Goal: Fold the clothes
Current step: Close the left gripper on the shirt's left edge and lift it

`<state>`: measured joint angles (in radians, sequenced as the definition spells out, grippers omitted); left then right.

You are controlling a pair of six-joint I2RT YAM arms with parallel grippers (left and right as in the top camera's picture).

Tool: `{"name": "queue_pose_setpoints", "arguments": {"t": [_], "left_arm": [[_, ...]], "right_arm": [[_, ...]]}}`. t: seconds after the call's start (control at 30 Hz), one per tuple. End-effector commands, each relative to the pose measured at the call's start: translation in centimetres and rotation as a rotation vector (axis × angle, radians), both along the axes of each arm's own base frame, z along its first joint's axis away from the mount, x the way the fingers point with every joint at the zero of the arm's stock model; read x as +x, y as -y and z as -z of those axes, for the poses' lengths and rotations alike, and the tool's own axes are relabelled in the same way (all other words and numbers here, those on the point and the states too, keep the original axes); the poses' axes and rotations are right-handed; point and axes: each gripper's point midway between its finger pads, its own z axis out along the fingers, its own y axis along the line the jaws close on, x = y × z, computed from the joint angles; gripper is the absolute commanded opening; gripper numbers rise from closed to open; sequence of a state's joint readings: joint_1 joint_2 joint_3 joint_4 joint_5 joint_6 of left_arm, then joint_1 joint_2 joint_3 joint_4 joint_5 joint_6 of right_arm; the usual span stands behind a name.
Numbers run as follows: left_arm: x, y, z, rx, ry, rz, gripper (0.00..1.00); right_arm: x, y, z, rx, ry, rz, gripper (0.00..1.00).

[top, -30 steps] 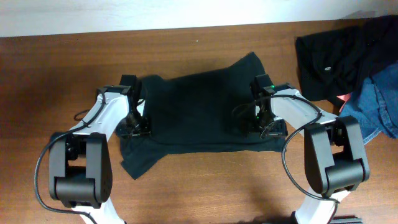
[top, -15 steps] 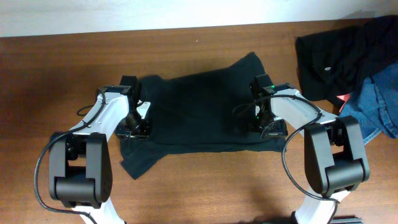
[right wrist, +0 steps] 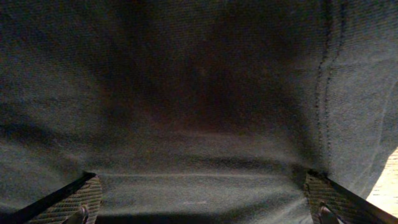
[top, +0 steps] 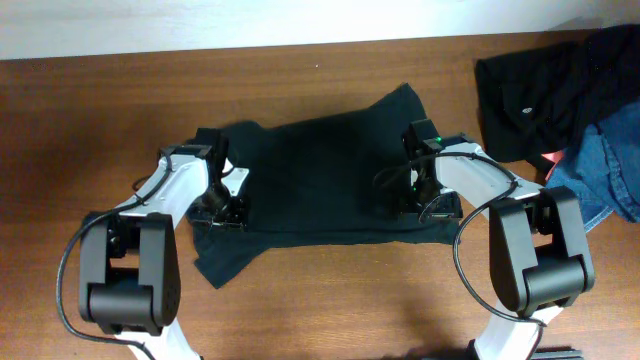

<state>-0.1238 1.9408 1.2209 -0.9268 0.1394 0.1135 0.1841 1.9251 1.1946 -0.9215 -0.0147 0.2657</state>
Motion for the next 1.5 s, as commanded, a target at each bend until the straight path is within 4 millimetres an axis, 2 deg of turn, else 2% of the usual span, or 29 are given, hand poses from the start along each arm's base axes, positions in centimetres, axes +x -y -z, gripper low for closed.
{"name": "queue_pose_setpoints", "arguments": {"t": [0.0, 0.13, 0.5, 0.67, 1.03, 1.47], "left_arm": [[-0.5, 0.3, 0.9, -0.024, 0.006, 0.023, 0.45], [-0.6, 0.3, 1.0, -0.025, 0.007, 0.037, 0.41], [-0.8, 0.3, 0.9, -0.025, -0.003, 0.037, 0.0], [-0.3, 0.3, 0.0, -0.024, -0.001, 0.036, 0.01], [0.9, 0.5, -4.3, -0.023, -0.022, 0.035, 0.01], [-0.8, 0.9, -4.8, -0.043, -0.102, -0.025, 0.0]], "right_arm": [[-0.7, 0.7, 0.8, -0.033, -0.026, 0.005, 0.99], [-0.7, 0.7, 0.8, -0.033, -0.026, 0.005, 0.99], [-0.7, 0.7, 0.8, -0.033, -0.026, 0.005, 0.99], [-0.7, 0.7, 0.8, -0.033, -0.026, 0.005, 0.99], [-0.7, 0.7, 0.8, -0.033, -0.026, 0.005, 0.99], [-0.7, 0.7, 0.8, -0.033, -0.026, 0.005, 0.99]]}}
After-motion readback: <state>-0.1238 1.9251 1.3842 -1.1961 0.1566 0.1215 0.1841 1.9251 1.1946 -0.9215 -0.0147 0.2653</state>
